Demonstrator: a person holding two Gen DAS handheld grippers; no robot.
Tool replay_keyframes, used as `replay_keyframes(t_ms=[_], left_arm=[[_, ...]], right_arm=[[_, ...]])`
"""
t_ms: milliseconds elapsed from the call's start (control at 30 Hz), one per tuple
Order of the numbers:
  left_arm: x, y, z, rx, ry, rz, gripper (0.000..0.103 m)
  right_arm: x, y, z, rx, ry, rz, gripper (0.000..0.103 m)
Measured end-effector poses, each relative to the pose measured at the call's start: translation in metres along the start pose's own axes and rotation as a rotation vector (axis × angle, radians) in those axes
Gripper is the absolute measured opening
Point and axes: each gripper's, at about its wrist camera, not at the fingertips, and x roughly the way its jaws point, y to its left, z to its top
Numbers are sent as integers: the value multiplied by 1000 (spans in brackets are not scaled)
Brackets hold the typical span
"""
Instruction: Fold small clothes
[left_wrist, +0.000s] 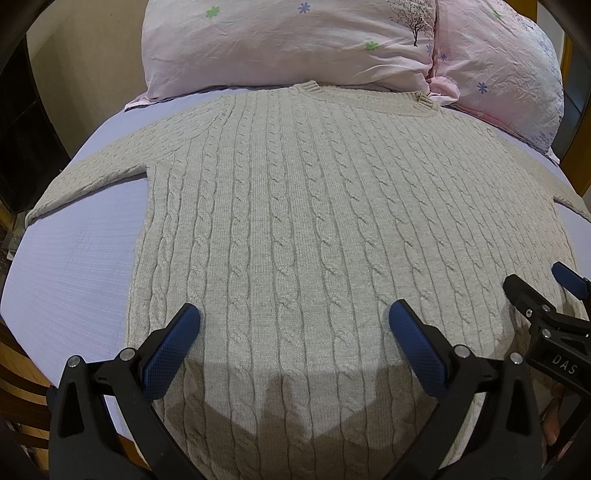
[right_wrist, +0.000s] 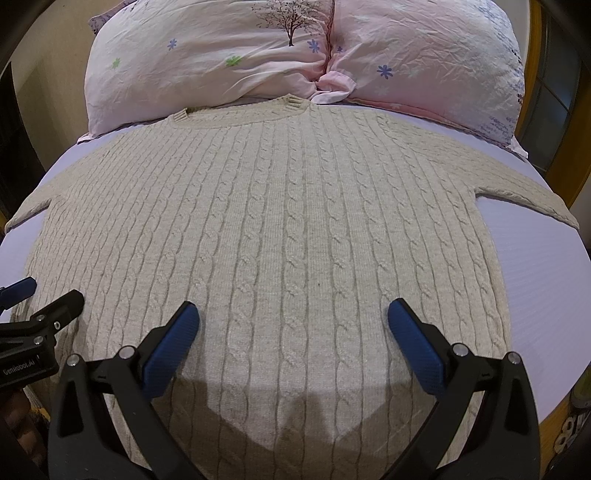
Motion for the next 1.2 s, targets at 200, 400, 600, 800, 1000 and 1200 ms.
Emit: replay_keyframes(t_ms=[200, 400, 600, 800, 1000, 1200], left_arm=[[0, 0, 0, 0, -1, 0, 102], [0, 0, 0, 0, -1, 0, 102], [0, 0, 0, 0, -2, 0, 102], [0, 0, 0, 0, -2, 0, 102], [0, 0, 0, 1, -4, 1, 102], [0, 0, 0, 0, -4, 1, 102]], right_arm=[[0, 0, 0, 0, -1, 0, 101], [0, 0, 0, -1, -1, 0, 101], [0, 0, 0, -1, -1, 0, 101], [-1, 2, -2, -3, 5, 1, 101], [1, 0, 1, -4, 12, 1, 101], [0, 2, -2, -7, 12, 1, 101]])
